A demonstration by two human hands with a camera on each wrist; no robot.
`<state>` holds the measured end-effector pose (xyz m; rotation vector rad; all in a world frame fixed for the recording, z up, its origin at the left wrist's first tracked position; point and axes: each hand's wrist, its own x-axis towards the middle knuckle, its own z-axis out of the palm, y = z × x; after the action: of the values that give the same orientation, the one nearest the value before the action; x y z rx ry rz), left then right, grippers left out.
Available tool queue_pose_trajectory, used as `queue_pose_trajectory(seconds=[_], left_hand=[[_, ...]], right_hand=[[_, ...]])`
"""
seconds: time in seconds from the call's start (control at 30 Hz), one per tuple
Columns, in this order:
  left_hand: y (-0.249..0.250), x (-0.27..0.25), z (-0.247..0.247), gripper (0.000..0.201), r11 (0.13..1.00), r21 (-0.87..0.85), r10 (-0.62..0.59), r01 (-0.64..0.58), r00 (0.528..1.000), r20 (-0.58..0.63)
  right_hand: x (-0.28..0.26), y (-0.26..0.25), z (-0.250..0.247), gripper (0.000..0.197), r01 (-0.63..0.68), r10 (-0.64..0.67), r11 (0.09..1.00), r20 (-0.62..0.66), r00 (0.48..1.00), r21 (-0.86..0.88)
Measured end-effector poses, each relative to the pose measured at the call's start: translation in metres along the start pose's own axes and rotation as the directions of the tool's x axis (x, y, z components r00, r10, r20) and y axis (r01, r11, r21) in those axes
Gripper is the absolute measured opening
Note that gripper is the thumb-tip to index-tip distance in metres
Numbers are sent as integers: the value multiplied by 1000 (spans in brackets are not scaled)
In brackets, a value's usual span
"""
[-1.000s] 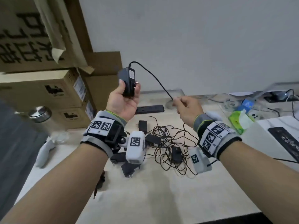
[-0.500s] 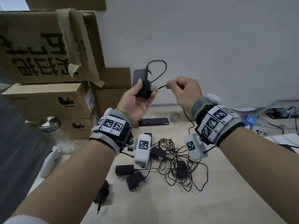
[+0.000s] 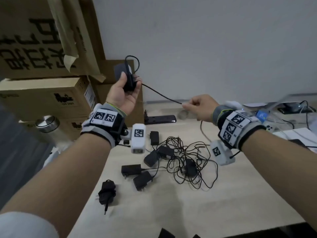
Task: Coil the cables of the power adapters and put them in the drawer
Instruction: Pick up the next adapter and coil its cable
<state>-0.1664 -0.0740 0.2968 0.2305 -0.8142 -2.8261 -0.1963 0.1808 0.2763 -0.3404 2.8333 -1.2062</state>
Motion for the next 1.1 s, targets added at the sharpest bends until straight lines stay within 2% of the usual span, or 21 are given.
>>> queue_pose_trajectory(seconds=[0.07,0.17,0.27,0.33,0.4,0.43,0.47,0.53,0.6,0.7,0.77,0.8,0.9,0.93,1.0,1.1], left_hand=[[4,9,-12,30,999,18,32,-30,996,-78],[4,14,-32,42,996,36,83,-78,978,-192],[-3,12,-40,44,993,92,85,-68,978,-191],[-13,4,-37,41,978,206,38,-9,990,-136],[-24,-8,-31,38,945,323,-30,47,998,-59],[-29,-16,-28,36,927,368,-72,75,997,-21],[-33,-23,-26,33,910,404,-110,97,994,10],[-40,-34,-26,31,887,443,-173,129,983,59],[-44,-41,-28,31,872,460,-233,165,968,97],[-42,-47,-32,22,854,470,-319,222,938,137],[-37,-52,-32,22,845,471,-361,253,920,154],[-35,-53,-32,25,838,477,-380,267,911,158],[-29,-57,-31,37,828,495,-387,264,907,164],[-27,-57,-30,37,833,498,-362,243,919,157],[-24,-55,-30,29,868,455,-283,198,951,125],[-19,-52,-31,26,931,326,-185,165,982,33]], right_hand=[[2,8,-11,33,-28,25,998,-60,998,-49],[4,13,-19,29,-67,57,996,-163,985,-55],[6,10,-16,24,-47,29,996,-224,974,-75],[4,5,-7,21,-28,11,994,-163,987,-103],[3,4,7,12,-37,32,989,-37,999,-144],[2,5,16,14,-51,55,986,20,998,-162],[1,6,25,26,-53,65,986,69,996,-158],[-1,5,42,45,-31,39,997,111,993,-71],[-4,-4,55,60,-8,1,995,69,998,97],[-9,-20,61,70,47,-2,967,-176,984,251],[-10,-29,60,64,139,-39,949,-332,943,284],[-10,-32,58,58,163,-60,946,-343,937,280],[-12,-42,55,21,147,-101,967,-219,970,206],[-12,-44,56,16,125,-76,960,-196,978,251],[-11,-44,59,20,52,19,897,-155,988,438],[-10,-45,62,21,-17,119,739,-106,987,674]])
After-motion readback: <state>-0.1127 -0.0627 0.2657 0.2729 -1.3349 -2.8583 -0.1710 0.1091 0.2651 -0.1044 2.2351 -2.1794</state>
